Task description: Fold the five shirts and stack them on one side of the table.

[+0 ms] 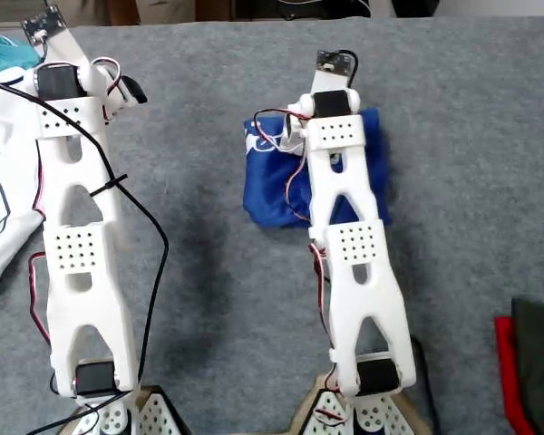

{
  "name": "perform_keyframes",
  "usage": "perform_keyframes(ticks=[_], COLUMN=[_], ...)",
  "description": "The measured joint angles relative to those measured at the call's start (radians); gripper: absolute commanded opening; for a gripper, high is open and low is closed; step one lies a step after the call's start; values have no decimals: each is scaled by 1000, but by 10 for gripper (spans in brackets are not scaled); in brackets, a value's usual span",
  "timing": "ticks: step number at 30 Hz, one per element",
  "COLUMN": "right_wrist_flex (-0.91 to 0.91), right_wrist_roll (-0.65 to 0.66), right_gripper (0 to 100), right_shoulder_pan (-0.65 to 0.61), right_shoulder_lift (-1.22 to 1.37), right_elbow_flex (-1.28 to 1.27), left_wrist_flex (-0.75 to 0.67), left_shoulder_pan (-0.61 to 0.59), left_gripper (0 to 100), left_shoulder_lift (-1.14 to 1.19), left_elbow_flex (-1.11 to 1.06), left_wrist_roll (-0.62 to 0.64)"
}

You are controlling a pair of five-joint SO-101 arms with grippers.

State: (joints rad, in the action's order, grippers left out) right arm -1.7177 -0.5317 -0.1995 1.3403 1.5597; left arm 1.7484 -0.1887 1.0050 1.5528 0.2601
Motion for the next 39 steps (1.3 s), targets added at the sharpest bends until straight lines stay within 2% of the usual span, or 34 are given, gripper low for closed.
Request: perform_keyframes(ticks=[12,27,32,39], right_wrist_flex=[-46,-51,-51,-51], right_wrist_roll=[6,6,6,18], right_gripper=[16,5,5,5], right_shoulder_pan=[2,121,152,196], right_shoulder_lift=[2,-52,-190,-476], right_elbow_flex=[63,44,-150,-651], left_wrist_flex=[0,0,0,0], left_shoulder_pan=[0,0,0,0], left_gripper=[275,275,275,275], left_shoulder_lift=[0,0,0,0], left_elbow_flex=[0,0,0,0], left_wrist_roll=[0,0,0,0])
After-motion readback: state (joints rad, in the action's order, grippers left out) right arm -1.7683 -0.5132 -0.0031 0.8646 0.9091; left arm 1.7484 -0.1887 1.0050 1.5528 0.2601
